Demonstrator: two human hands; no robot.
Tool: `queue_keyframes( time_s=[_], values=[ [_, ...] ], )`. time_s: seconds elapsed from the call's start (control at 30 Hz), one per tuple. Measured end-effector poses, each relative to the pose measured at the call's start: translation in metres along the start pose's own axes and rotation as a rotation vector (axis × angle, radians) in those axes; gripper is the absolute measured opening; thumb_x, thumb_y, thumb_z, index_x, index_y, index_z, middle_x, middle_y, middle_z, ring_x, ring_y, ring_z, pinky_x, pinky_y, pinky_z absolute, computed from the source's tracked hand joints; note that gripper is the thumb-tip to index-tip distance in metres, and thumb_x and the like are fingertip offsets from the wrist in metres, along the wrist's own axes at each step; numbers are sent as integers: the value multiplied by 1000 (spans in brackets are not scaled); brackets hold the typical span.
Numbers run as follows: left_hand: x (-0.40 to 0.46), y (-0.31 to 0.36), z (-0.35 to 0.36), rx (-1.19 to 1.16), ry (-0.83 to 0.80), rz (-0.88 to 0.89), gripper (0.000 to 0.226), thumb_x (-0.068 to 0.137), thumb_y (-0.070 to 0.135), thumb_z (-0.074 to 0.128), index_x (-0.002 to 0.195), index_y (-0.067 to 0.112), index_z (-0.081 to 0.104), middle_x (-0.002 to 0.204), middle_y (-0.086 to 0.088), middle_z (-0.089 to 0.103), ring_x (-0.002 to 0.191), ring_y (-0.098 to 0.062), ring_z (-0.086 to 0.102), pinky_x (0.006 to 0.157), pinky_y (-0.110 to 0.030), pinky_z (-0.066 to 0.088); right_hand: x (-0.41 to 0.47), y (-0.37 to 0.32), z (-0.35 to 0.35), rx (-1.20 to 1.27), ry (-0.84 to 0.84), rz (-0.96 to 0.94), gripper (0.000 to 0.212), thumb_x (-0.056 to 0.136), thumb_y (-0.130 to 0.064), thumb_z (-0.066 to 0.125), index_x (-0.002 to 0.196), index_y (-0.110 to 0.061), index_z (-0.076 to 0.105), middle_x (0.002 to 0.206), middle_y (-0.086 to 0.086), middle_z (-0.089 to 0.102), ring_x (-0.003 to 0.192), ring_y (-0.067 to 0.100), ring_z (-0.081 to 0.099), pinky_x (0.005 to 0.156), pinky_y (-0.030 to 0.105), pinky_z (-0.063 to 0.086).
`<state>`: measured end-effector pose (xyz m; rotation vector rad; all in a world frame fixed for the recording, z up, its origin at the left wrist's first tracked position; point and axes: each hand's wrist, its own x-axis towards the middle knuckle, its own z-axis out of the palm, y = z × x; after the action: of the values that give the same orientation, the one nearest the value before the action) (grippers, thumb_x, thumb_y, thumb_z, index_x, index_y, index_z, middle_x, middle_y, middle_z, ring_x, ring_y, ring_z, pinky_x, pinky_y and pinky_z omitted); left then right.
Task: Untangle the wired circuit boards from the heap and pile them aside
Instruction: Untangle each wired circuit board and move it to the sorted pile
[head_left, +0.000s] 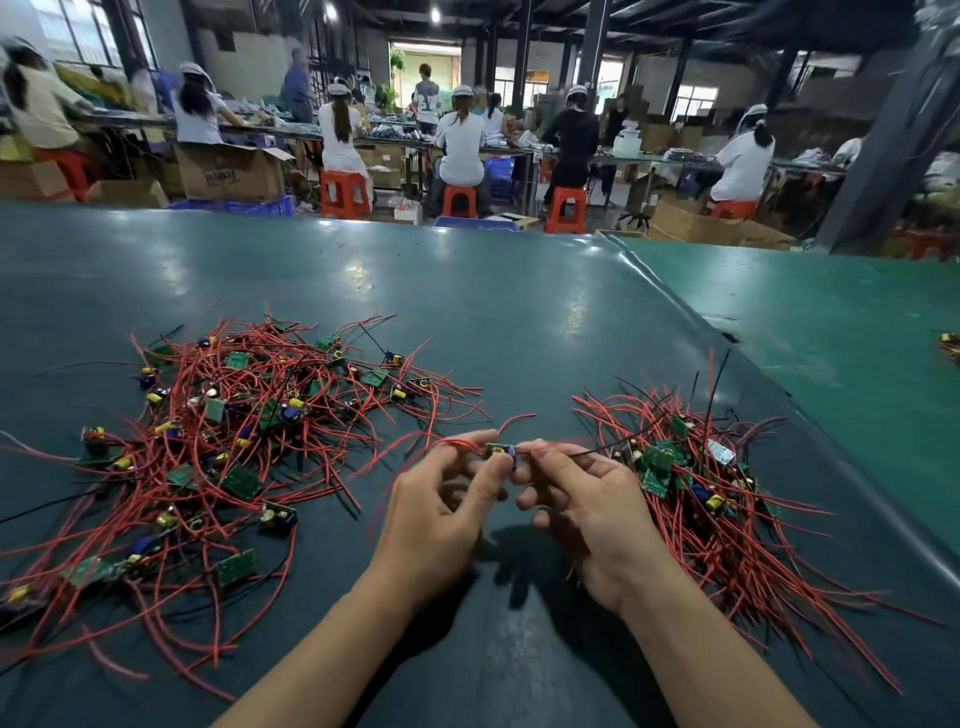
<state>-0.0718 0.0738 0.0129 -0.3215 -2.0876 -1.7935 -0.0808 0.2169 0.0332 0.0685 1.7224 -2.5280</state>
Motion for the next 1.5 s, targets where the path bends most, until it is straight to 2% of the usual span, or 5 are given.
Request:
queue_keyframes(
  time_s=[0.4,0.8,1.17,1.33,1.5],
  values=[
    [8,3,-4,-444,-17,-303,31,79,37,71,57,17,64,49,-1,52,38,-11,39,39,-18,29,-6,4,3,1,-269,-28,33,82,-12,61,113,-2,66,75,8,67,62,14,63,49,21,50],
    [4,3,-3,-411,-131,-273,30,79,33,70,53,19,62,48,2,47,41,-9,35,40,-17,28,-1,5,1,-147,-83,-129,23,78,-32,72,82,-10,78,51,1,54,40,11,44,38,19,36],
    [4,3,-3,-377,-147,-220,27,72,41,72,56,20,67,48,2,49,40,-9,33,42,-19,26,11,-9,-8,315,183,-5,29,97,-17,54,74,-4,65,48,-5,40,37,4,32,32,15,25],
    [2,0,-4,-325,-223,-205,29,70,46,73,65,18,70,52,-3,54,42,-10,38,43,-17,30,11,-11,-13,554,89,169,44,97,-22,47,54,-12,51,38,-8,27,27,3,22,25,14,18],
    [4,-1,-7,-358,-162,-232,32,68,45,74,57,16,65,52,-3,55,43,-13,38,42,-17,29,12,-9,-17,69,183,-107,32,100,-22,50,77,-8,66,48,-4,40,36,7,32,34,16,25]
  ],
)
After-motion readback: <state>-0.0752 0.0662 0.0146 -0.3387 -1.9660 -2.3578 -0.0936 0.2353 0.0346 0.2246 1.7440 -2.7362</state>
